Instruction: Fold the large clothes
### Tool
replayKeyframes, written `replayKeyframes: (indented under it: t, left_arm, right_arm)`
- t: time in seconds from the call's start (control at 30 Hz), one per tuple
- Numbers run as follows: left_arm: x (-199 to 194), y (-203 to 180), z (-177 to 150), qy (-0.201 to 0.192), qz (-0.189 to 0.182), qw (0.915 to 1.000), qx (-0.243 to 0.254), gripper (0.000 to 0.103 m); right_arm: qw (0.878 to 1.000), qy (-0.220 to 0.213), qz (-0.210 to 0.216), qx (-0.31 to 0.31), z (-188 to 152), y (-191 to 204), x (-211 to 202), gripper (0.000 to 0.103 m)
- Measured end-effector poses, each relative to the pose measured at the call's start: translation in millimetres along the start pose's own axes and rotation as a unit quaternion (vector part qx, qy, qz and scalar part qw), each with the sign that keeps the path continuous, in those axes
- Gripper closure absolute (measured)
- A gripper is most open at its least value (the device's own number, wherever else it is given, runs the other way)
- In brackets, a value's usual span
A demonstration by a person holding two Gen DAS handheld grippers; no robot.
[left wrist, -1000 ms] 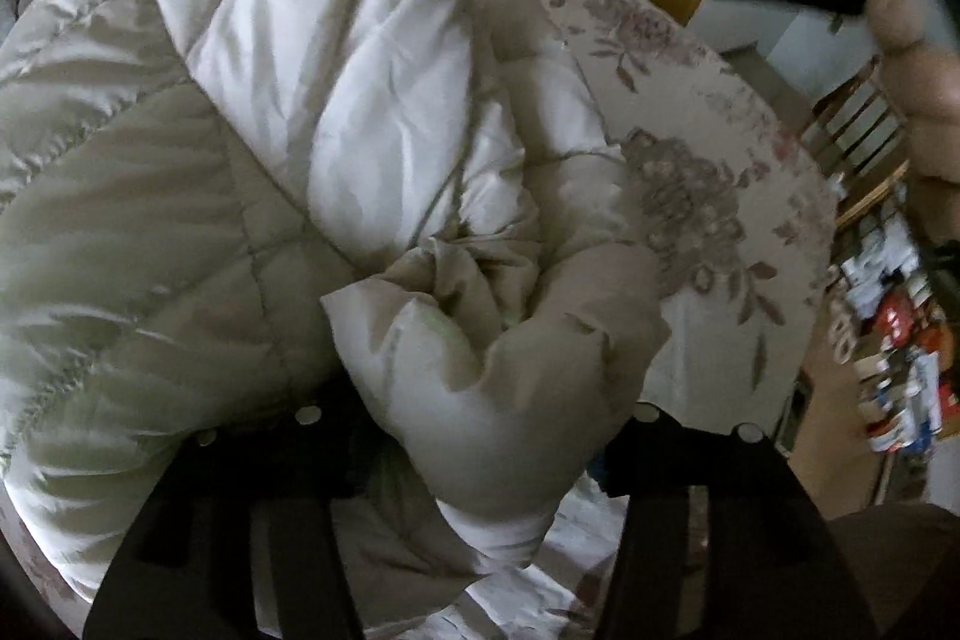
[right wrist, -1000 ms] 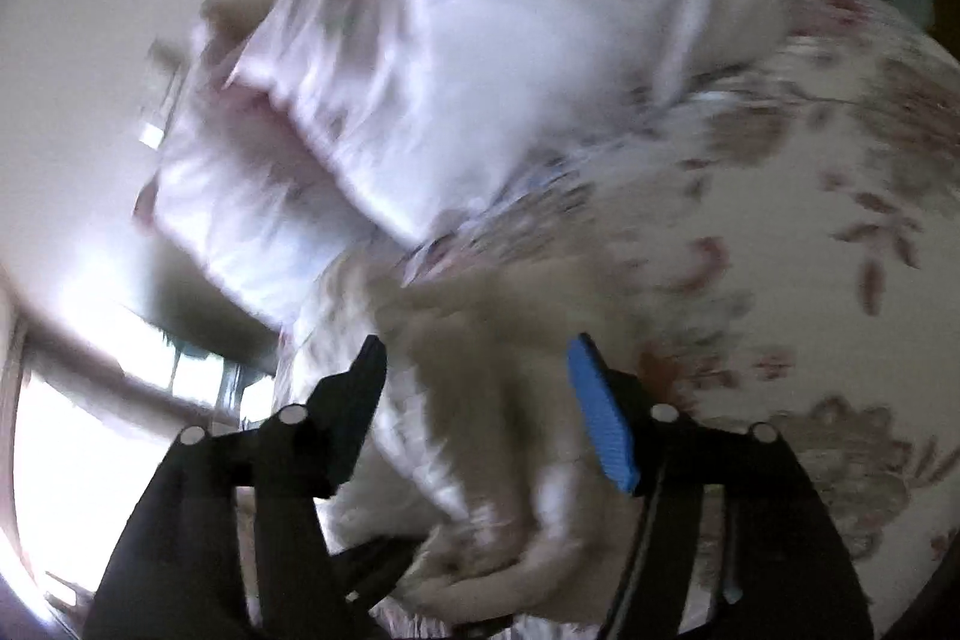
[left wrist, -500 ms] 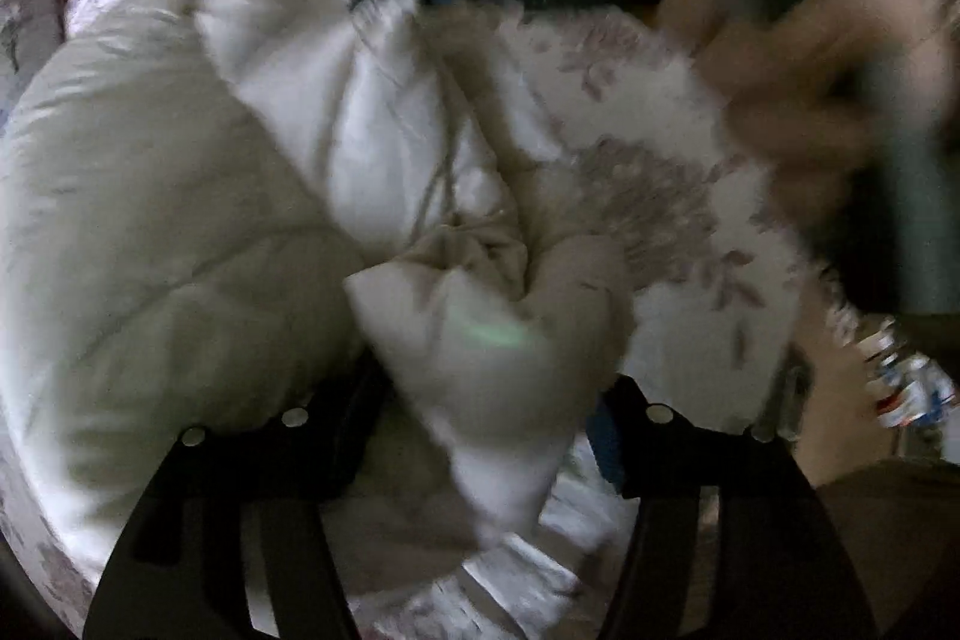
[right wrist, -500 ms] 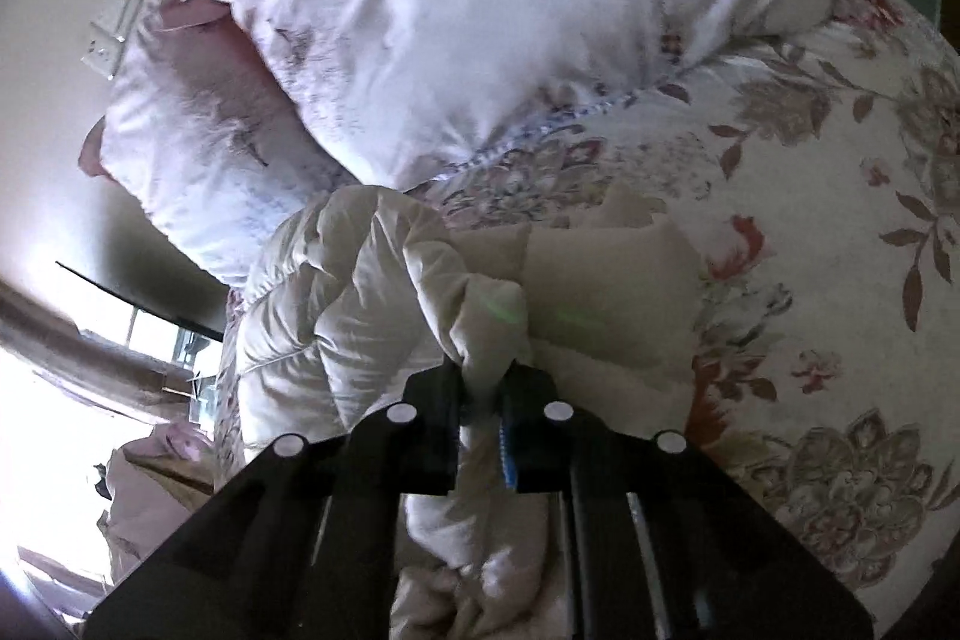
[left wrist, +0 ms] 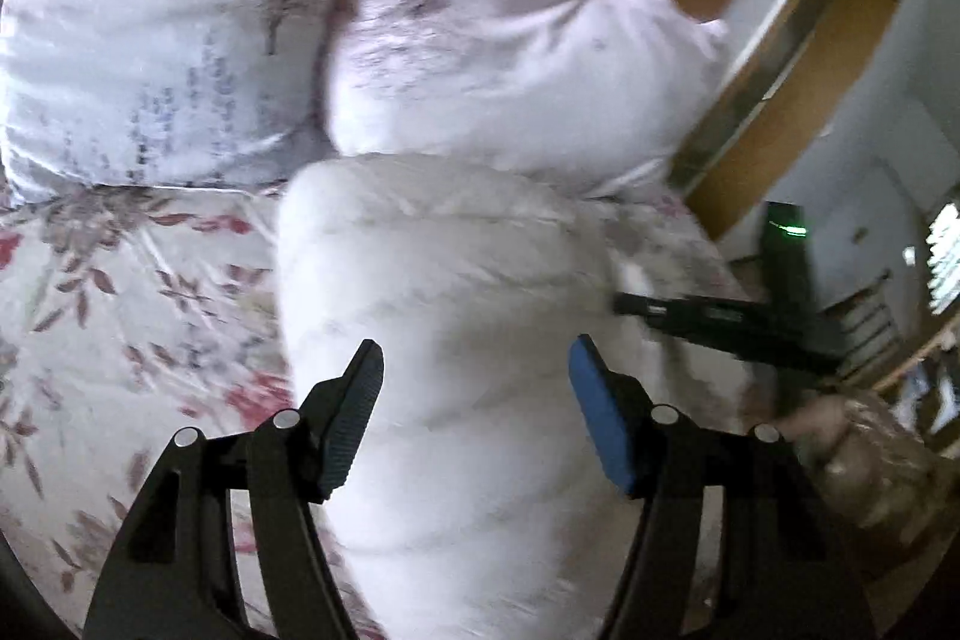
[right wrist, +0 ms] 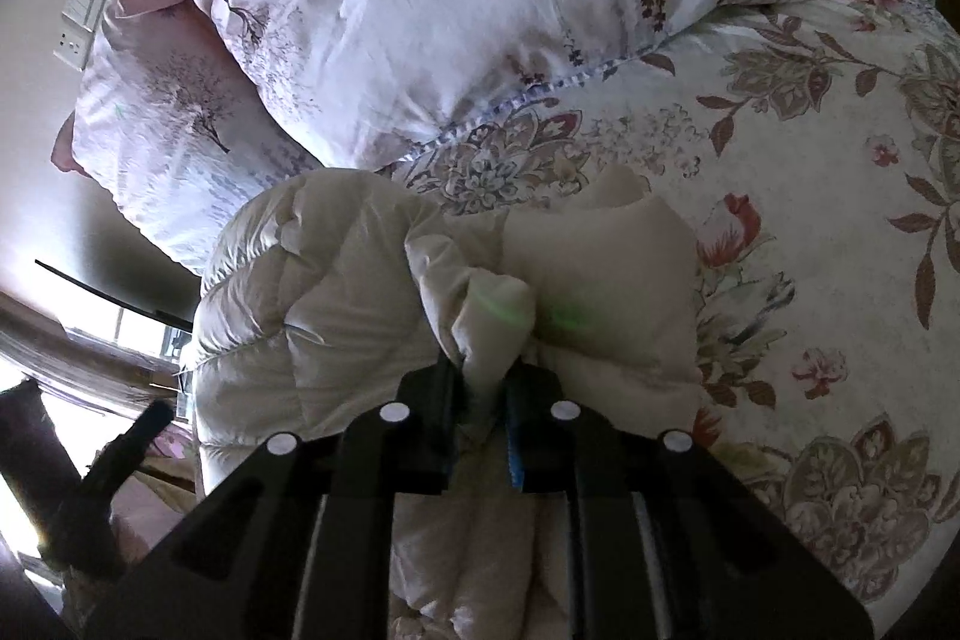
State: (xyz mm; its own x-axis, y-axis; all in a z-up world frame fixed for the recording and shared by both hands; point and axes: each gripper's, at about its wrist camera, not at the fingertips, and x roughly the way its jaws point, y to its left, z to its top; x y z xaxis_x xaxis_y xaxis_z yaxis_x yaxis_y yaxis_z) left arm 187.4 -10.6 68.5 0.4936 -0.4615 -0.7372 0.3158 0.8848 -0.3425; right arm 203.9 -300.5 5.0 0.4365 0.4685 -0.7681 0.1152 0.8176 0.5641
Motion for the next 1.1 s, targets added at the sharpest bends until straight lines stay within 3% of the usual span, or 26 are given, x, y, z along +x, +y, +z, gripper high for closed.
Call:
replayKeyframes:
  t: [0.2,0.53,0.83,0.93,1.1]
  left_arm:
    - [31,10,2,0.041,0.039,0.9984,0.003,0.039]
    - [65,21,-7,0.084,0.05,0.9952,-0.007,0.035]
    - [95,20,-10,0.13,0.07,0.9891,0.001,0.029]
    - [98,20,-8,0.14,0.07,0.9877,0.0,0.028]
    - [97,23,-8,0.146,0.064,0.9873,-0.001,0.027]
  right_arm:
    - [1.0,-0.011,-0.016,0.007,1,-5,1,0.089]
    - [0.997,-0.012,-0.071,0.007,-4,-16,19,0.089]
    - [0.996,0.004,-0.087,0.021,-1,-26,31,0.087]
    - [0.994,0.0,-0.104,0.015,3,-19,17,0.071]
    - [0.997,-0.045,-0.065,-0.006,-4,2,-32,0.071]
